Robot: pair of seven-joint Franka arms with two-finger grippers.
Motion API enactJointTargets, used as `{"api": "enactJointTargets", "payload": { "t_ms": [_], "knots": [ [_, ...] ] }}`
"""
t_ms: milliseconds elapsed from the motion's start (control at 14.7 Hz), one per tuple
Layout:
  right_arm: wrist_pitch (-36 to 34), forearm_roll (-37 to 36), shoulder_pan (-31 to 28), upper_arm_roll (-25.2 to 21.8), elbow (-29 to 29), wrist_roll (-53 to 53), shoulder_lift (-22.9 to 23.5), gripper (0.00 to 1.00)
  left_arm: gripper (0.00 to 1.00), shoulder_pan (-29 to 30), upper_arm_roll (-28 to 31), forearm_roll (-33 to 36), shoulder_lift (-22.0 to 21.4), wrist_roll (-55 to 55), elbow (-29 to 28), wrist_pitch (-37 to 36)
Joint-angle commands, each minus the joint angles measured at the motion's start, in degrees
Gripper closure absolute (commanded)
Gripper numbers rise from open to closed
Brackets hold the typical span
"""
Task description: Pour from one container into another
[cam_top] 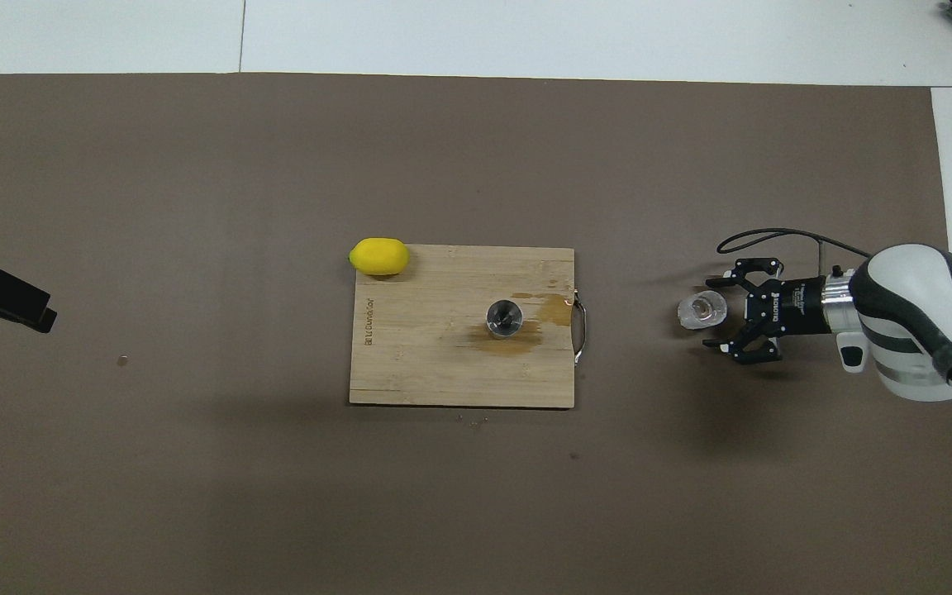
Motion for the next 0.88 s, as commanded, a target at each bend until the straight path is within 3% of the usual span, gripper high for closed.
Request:
{"api": "enactJointTargets", "payload": {
  "t_ms": [0, 68, 204, 272, 340, 408, 544, 816],
  "knots": [
    [1.3, 2.1, 0.0, 0.3, -2.6, -0.1, -2.2, 0.1, 0.0, 0.1, -0.4, 2.3, -1.4, -1.3, -2.0, 3.9],
    [1.4, 2.4, 0.1, 0.3, -2.6, -0.1, -2.2, 0.19, 0.0, 0.0, -0.5, 2.4, -1.5, -1.5, -1.9, 3.8],
    [1.5, 3.3, 0.1, 0.3, -2.8, -0.9, -2.3, 0.45, 0.0, -0.3, -0.7, 2.0, -1.5, -3.4, -1.9, 3.9],
    [1.7, 3.4, 0.1, 0.2, -2.8, -0.9, -2.3, 0.61, 0.0, -0.7, -0.8, 2.0, -1.6, -4.3, -2.1, 3.8],
    [2.4, 3.4, 0.1, 0.3, -2.7, -0.5, -2.3, 0.86, 0.0, -0.9, -0.8, 2.1, -1.8, -4.2, -2.1, 4.0],
    [4.0, 3.4, 0.5, 0.3, -2.6, 0.0, -2.6, 0.93, 0.0, -0.5, -0.9, 2.1, -1.9, -4.3, -1.8, 4.3],
    [6.4, 3.4, 1.7, 0.6, -1.7, 2.7, -3.9, 0.98, 0.0, -0.1, -0.5, 2.1, -2.0, -4.3, -1.8, 4.5],
    [8.3, 2.5, 9.1, 0.4, 1.5, 6.2, -5.8, 1.0, 0.0, 0.0, -0.5, 2.0, -2.3, -4.6, -2.1, 5.3]
  ]
}}
